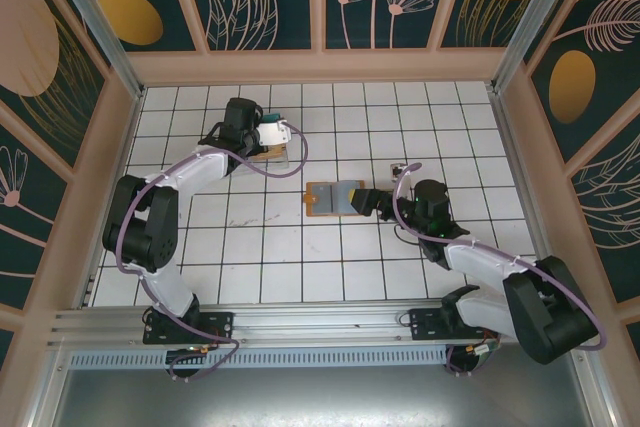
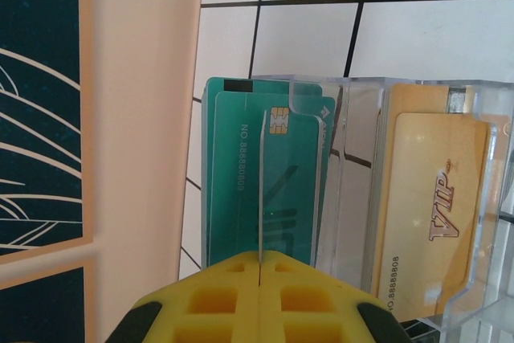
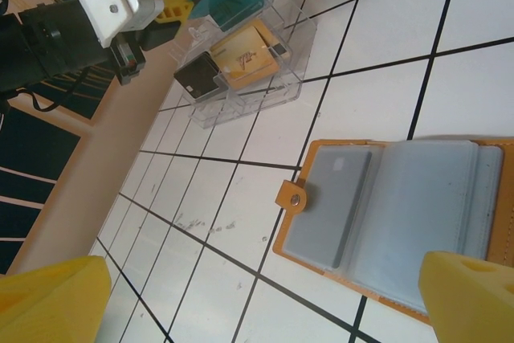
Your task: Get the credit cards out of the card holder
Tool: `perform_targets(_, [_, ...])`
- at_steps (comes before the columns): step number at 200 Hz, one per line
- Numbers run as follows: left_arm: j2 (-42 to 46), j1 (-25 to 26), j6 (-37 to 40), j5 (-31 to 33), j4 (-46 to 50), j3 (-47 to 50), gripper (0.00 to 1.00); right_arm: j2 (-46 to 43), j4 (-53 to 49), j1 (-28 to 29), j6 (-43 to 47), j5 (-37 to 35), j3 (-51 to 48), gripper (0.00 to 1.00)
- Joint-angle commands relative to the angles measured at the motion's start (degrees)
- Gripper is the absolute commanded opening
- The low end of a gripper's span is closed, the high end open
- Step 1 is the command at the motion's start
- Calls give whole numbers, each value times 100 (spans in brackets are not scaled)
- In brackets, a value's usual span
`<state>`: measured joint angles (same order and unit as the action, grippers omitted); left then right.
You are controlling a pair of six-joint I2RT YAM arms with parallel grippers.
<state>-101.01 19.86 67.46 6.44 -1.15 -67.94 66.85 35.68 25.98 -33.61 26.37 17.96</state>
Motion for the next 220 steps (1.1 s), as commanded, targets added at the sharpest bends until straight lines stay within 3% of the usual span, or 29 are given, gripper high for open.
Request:
perform_targets(1, [-85, -28, -81, -102, -64, -161, 0, 56, 141, 30, -85, -43, 159, 99])
perform_targets(172, [-295, 36, -207, -13, -29, -279, 0, 145, 141, 32, -101, -35, 182, 99])
perform_targets(209, [-438, 36, -236, 125, -137, -355, 16, 175, 146, 36, -100, -35, 187, 99])
perform_targets(220, [-471, 36, -268, 179, -189, -377, 27, 179, 141, 30, -94, -35, 186, 99])
